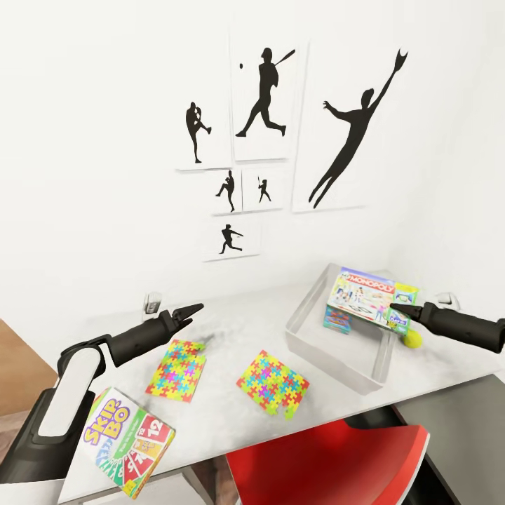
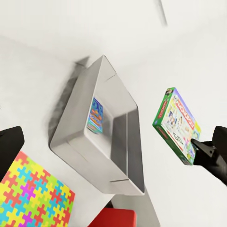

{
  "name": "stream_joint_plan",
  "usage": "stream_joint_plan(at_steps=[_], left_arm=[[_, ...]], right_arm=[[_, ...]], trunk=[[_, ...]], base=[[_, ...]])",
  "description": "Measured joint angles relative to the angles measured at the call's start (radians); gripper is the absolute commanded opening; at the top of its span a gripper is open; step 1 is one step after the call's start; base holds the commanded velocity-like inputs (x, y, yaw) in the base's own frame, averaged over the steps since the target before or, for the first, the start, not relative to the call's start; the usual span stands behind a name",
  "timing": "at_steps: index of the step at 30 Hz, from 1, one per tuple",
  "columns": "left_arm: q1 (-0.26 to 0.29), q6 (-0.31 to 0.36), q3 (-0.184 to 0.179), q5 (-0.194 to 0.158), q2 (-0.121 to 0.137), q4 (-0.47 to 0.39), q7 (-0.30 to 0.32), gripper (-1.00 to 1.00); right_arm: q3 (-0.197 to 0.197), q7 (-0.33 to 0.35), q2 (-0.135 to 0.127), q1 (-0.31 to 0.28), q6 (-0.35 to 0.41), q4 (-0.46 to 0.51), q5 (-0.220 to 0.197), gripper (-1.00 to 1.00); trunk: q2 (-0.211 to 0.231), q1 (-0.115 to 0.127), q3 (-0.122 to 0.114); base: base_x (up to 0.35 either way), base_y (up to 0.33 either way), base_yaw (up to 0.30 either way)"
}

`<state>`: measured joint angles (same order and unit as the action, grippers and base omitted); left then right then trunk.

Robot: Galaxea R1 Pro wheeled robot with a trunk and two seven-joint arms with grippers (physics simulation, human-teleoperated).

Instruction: Put all the toys in the child's room - the three board games (two on the bed and one on the table), the two jigsaw puzzles on the table, and the tennis ball on the table - inside the toy box on the table in the child's room.

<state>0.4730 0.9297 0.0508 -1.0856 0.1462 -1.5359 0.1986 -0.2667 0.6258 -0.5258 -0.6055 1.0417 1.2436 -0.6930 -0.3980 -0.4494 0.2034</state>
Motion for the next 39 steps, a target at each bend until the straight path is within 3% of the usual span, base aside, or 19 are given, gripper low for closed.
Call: stream_joint_plan(at_steps=[5, 18, 27, 39], left_arm=[[0.001, 0.0, -0.001, 0.002, -0.001, 0.005, -0.006, 1.0], [0.003, 0.0, -0.001, 0.002, -0.002, 0.011, -0.01, 1.0], [0.003, 0.0, -0.001, 0.002, -0.001, 0.014, -0.01, 1.0], [0.003, 0.0, 0.0, 0.002, 0.0, 0.014, -0.01, 1.0]], right_arm=[[0.038, -0.003, 0.001, -0.064, 0.001, -0.12, -0.003, -1.0], [0.06, -0.022, 0.01, -0.112, 0.001, -0.259, 0.0, -1.0], [0.106, -0.111, 0.025, -0.128, 0.001, -0.303, -0.003, -1.0], [0.125, -0.176, 0.042, -0.133, 0.001, -0.315, -0.005, -1.0]], trunk=[[0.0, 0.0, 0.0], [0.0, 0.0, 0.0], [0.0, 0.0, 0.0], [0.0, 0.0, 0.0]], base=[[0.0, 0.0, 0.0], [0.0, 0.0, 0.0], [0.0, 0.0, 0.0], [0.0, 0.0, 0.0]])
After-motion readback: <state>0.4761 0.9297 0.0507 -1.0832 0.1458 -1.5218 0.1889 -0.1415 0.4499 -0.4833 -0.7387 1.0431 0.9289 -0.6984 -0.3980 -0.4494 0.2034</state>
